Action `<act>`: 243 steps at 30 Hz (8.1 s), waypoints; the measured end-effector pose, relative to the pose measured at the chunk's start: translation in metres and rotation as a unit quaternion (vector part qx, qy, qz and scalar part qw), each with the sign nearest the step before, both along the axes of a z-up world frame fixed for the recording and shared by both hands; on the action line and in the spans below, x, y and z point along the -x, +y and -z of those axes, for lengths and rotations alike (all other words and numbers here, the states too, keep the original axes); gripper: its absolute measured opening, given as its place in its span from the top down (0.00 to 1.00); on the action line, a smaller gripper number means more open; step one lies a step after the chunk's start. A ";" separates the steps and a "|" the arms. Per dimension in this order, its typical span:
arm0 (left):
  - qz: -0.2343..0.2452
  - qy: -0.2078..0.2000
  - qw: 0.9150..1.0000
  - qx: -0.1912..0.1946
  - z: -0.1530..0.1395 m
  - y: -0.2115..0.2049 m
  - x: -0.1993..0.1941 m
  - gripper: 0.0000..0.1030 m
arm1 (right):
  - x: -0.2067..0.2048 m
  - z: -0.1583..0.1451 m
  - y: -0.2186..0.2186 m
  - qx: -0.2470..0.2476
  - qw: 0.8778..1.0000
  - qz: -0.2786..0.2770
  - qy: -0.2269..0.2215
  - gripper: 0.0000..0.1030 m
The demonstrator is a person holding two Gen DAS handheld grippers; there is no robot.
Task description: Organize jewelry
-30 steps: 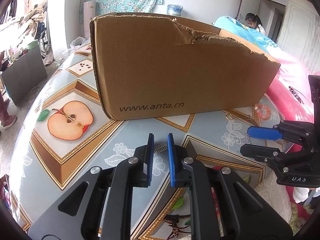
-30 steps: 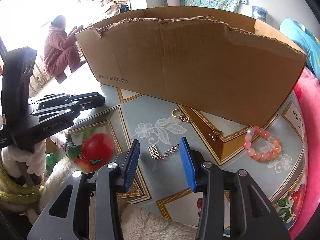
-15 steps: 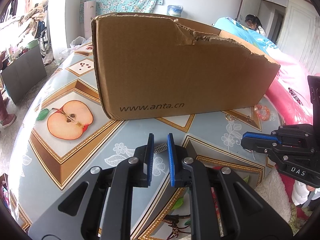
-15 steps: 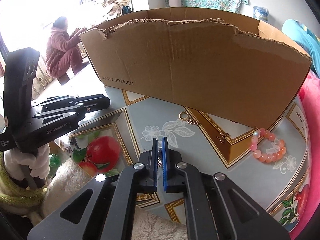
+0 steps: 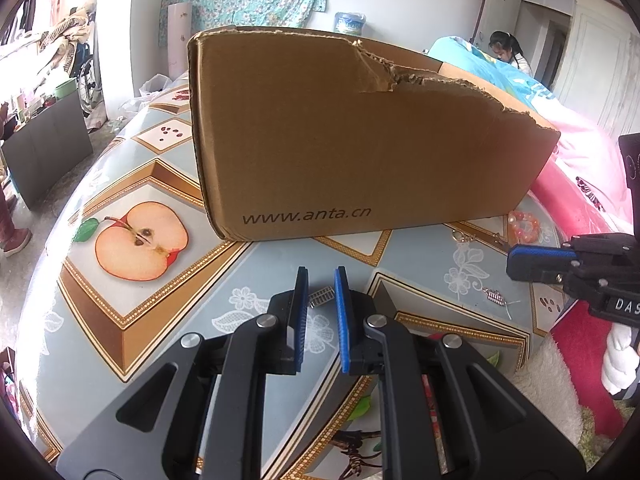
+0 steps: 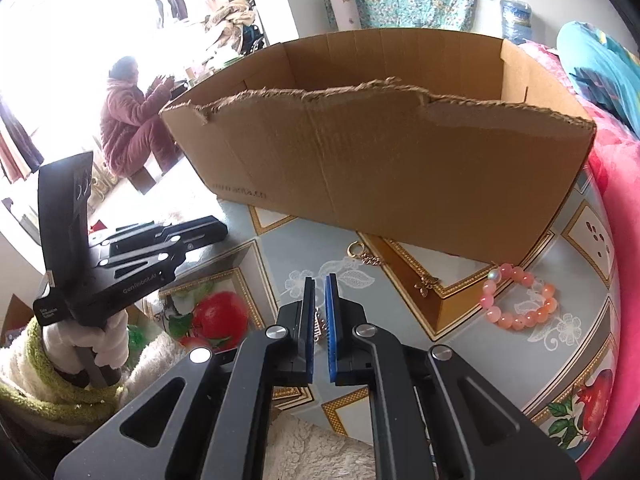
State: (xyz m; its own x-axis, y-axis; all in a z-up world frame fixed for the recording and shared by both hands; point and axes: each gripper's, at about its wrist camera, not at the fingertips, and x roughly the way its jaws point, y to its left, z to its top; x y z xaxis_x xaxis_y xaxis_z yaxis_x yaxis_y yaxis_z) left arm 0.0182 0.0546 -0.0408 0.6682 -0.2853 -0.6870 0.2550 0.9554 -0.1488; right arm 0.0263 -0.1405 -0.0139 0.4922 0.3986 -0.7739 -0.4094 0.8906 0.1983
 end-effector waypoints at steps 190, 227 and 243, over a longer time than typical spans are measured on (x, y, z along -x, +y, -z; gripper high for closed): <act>0.202 0.002 0.976 -0.079 -0.004 -0.156 -0.032 0.83 | 0.066 0.035 -0.028 0.048 0.978 0.164 -0.117 0.06; 0.154 0.042 0.986 -0.045 -0.016 -0.080 0.010 0.87 | 0.065 0.036 -0.027 0.053 0.978 0.165 -0.117 0.06; 0.170 0.014 0.980 -0.101 -0.010 -0.133 -0.025 0.87 | 0.066 0.036 -0.026 0.054 0.977 0.167 -0.118 0.06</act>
